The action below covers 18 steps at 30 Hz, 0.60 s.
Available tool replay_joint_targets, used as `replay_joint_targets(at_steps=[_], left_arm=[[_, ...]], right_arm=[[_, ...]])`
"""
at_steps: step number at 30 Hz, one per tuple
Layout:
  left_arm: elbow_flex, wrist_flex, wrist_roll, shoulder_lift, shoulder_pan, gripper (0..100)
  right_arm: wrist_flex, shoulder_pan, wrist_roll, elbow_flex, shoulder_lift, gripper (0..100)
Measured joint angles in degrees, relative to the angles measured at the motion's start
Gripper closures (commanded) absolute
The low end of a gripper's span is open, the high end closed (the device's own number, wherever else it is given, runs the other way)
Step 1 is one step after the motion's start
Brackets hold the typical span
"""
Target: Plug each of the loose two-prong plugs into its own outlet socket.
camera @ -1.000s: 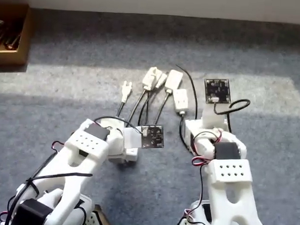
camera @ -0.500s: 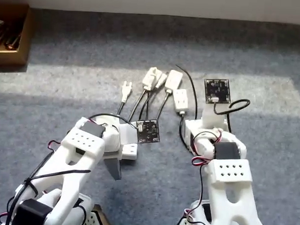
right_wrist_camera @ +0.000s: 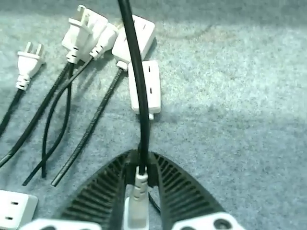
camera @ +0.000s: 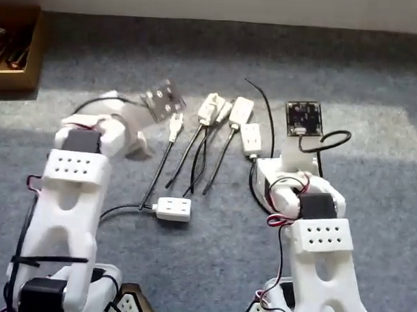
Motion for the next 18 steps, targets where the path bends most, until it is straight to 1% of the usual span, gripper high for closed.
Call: replay_joint_targets(at_steps=[2,4,7,9,11,14,16,18], left_arm=[[-7.3,1.0,9.1,0.0,-4.2,60],[-15.6,4.9,19.8,0.0,-8.9,60],[-28.7,14.2,35.4,0.0,-15.9,60],[-36.9,21.2,42.6,0.0,-19.3,60],[-44.4,29.0,45.6,0.0,-21.0,60],[-54.2,41.2,47.2,-0.1,-21.3,60],[-57.8,47.7,48.1,-0.2,-19.5,60],[-58.8,52.0,49.7,-0.4,-16.0,60]], right_arm=[[2.4,-2.5,0.0,-3.2,0.0,99.3],[4.8,-4.7,0.0,-6.7,0.0,99.3],[9.2,-7.9,0.0,-14.2,1.8,99.3],[14.0,-8.8,0.0,-21.5,5.6,99.3],[19.5,-9.1,0.1,-30.2,11.3,99.3],[28.0,-11.2,0.0,-45.1,21.6,99.3],[31.4,-14.1,-2.2,-55.4,29.6,99.3],[32.4,-17.9,-4.5,-65.1,37.7,99.3]])
